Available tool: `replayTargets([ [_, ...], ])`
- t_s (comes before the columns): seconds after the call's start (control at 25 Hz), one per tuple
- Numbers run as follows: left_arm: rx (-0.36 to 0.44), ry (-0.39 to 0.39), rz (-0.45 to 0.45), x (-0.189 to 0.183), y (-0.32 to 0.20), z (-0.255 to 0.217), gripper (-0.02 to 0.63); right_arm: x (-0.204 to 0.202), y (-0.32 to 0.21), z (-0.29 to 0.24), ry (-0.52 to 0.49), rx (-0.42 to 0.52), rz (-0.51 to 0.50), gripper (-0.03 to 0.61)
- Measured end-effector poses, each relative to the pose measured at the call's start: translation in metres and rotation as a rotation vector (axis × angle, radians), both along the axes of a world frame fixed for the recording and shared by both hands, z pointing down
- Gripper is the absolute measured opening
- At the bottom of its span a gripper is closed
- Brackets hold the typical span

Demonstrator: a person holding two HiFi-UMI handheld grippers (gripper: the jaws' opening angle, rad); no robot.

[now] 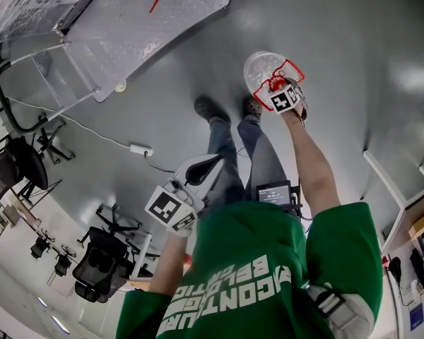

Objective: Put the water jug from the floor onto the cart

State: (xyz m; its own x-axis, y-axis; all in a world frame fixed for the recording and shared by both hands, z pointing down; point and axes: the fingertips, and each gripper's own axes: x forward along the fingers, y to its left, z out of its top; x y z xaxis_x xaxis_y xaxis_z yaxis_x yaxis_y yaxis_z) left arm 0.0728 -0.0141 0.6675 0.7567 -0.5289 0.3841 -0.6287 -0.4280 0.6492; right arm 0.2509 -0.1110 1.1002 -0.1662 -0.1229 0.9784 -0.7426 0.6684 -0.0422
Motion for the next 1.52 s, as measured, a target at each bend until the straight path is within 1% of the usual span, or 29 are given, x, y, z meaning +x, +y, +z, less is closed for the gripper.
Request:
replayTargets([
  [0.2,0.035,0.003,-0.006,-0.002,-0.005,-0.012,0.009,-0.007,-0.009,-0.048,-0.048,0.060,0.008,0.304],
  [0.32,0.078,0.002,-0.021,0.000,-0.014,-0.017,0.009,-0.006,-0.027,-0.081,-0.069,0.120,-0.010,0.304],
  [0.52,0.140,-0.004,-0.025,0.006,-0.015,-0.050,0.009,0.004,-0.035,-0.164,-0.122,0.225,-0.017,0.304],
  [0.64,0.195,-0.013,-0.038,-0.001,-0.022,-0.062,0.009,0.001,-0.053,-0.211,-0.162,0.303,-0.014,0.302],
  [0.8,0.247,-0.027,-0.061,-0.011,-0.028,-0.081,0.009,-0.005,-0.069,-0.268,-0.220,0.387,-0.014,0.302],
  [0.96,0.305,-0.021,-0.080,-0.017,-0.035,-0.099,0.009,-0.012,-0.080,-0.314,-0.261,0.427,-0.010,0.302],
  [1.12,0.356,-0.012,-0.083,-0.015,-0.033,-0.110,0.009,-0.014,-0.084,-0.353,-0.303,0.471,0.009,0.302],
  [1.28,0.398,0.006,-0.087,-0.010,-0.033,-0.122,0.009,-0.015,-0.092,-0.379,-0.327,0.527,0.011,0.302],
  [1.52,0.421,0.029,-0.089,-0.014,-0.029,-0.128,0.009,-0.030,-0.094,-0.411,-0.357,0.572,-0.001,0.302],
])
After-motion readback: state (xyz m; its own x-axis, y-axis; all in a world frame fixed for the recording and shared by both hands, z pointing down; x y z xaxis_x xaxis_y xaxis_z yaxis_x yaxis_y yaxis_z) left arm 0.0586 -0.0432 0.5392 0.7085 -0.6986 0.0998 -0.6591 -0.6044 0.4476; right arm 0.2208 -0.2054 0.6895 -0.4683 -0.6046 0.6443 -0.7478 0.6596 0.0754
